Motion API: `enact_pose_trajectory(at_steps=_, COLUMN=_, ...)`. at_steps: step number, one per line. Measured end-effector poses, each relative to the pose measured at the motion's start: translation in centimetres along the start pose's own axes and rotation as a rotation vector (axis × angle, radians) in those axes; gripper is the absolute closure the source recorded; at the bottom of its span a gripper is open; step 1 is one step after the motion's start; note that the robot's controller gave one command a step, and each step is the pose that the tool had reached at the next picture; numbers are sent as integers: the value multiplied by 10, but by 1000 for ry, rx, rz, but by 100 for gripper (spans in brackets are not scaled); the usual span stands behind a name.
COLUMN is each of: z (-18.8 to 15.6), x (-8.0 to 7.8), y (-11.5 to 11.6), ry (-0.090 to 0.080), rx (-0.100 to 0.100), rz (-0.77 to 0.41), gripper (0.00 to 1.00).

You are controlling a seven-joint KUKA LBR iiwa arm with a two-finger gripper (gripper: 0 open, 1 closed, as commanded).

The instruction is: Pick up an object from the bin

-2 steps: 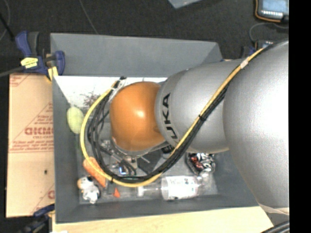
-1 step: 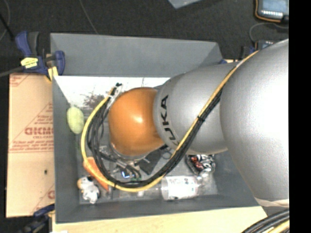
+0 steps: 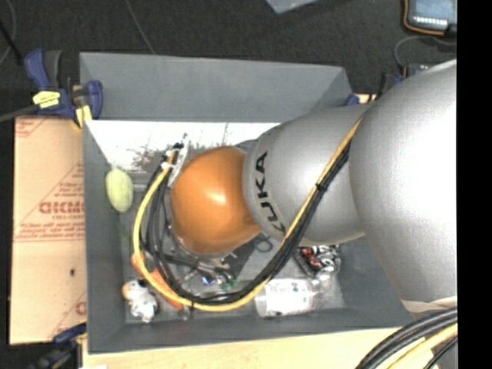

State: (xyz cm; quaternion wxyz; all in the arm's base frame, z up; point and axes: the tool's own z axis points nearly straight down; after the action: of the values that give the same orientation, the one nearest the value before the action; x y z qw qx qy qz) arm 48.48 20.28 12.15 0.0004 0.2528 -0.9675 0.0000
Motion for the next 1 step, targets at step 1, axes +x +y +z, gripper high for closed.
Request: enact_pose_trajectory(at_steps=1, z=14, x=-23, y=-9, ry=-4, rx=1, rz=-177, gripper=0)
